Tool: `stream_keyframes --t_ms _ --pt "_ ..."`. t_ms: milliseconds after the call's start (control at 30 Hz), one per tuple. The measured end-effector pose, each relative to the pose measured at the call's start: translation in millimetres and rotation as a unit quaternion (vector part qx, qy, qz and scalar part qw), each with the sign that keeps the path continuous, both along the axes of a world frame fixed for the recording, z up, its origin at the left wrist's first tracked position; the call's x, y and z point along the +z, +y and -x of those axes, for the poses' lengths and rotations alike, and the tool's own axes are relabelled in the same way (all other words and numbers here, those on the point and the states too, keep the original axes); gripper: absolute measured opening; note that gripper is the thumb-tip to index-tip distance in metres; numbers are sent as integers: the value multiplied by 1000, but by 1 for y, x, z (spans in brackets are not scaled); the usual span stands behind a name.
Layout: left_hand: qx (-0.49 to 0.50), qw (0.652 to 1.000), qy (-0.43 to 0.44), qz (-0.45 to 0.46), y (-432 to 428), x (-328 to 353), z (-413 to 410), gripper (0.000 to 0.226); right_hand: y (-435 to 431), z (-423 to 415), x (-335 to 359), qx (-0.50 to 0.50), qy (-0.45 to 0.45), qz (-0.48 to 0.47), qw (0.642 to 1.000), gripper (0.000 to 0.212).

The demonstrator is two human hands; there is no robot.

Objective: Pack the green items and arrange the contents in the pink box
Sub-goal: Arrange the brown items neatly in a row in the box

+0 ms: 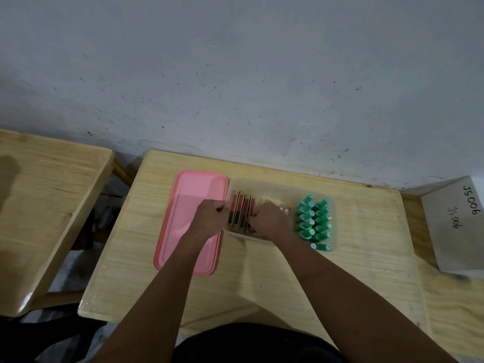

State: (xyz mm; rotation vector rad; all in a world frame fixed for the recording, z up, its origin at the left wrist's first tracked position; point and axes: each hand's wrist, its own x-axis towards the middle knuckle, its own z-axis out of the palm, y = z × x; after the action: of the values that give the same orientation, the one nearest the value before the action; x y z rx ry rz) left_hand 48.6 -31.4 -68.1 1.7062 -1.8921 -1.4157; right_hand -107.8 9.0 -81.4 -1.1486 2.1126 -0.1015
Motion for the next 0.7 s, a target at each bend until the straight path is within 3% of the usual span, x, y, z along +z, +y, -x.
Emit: stream_keyframes --t_ms 300,467,700 --pt "2 1000 17 -9 1 3 -1 35 3 0 1 -89 -26 25 995 30" --pt "3 1000 12 -9 1 6 0 35 5 1 -2 -129 -113 56 984 36" --pt "1 1000 -2 -5 2 6 0 35 4 -4 -6 -73 -127 64 987 34"
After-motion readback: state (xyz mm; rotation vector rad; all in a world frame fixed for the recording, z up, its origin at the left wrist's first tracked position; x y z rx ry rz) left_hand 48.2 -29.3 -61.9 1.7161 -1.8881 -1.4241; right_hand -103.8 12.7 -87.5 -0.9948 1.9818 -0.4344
